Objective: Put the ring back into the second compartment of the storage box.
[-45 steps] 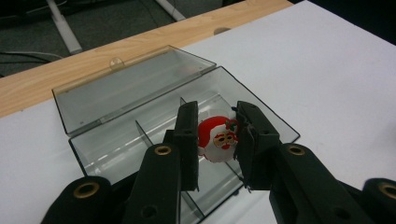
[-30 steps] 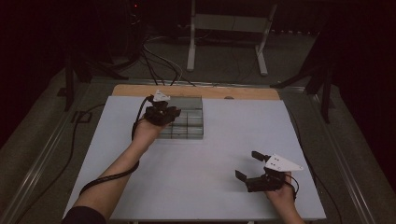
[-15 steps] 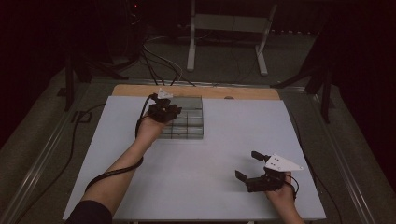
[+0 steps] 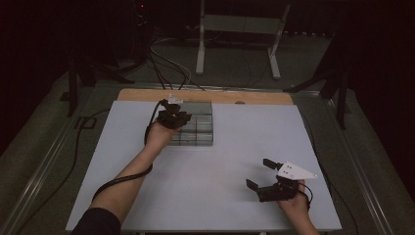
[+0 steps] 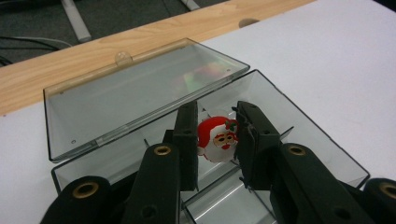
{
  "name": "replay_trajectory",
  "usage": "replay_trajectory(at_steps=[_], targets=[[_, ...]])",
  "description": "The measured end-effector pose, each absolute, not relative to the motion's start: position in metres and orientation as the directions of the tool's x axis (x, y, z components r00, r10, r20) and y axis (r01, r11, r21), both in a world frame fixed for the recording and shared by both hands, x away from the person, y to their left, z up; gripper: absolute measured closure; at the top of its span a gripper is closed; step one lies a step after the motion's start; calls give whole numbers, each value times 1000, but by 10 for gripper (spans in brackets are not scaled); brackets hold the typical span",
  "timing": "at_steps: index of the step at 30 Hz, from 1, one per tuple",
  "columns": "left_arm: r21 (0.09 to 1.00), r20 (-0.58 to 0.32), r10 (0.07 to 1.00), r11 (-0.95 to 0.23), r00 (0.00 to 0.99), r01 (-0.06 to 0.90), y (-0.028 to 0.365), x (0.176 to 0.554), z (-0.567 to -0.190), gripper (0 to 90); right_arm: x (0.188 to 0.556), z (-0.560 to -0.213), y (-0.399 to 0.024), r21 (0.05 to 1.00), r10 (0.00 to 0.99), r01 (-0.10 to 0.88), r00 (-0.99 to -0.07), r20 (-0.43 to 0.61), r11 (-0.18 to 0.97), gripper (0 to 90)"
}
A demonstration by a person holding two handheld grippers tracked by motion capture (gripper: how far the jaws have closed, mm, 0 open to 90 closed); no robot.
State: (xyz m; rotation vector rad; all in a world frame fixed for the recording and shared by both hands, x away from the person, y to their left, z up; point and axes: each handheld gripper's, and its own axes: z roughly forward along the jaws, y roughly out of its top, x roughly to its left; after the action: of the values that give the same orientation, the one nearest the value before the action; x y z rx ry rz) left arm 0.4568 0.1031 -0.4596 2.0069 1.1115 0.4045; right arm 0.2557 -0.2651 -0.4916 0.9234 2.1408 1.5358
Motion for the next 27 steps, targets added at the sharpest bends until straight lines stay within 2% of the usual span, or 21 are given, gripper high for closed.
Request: replay_trajectory(at_steps=[1, 13, 27], targets=[[757, -119, 820, -290, 560, 585, 104, 460, -463, 727, 256, -491, -265, 932, 679, 301, -729, 89, 200, 0], [720, -131, 835, -290, 534, 631, 106, 470, -474, 723, 256, -492, -266, 932, 679, 305, -728, 94, 198, 0], [662, -90, 827, -366, 554, 654, 90, 477, -484, 721, 256, -492, -266, 930, 679, 309, -728, 97, 198, 0]])
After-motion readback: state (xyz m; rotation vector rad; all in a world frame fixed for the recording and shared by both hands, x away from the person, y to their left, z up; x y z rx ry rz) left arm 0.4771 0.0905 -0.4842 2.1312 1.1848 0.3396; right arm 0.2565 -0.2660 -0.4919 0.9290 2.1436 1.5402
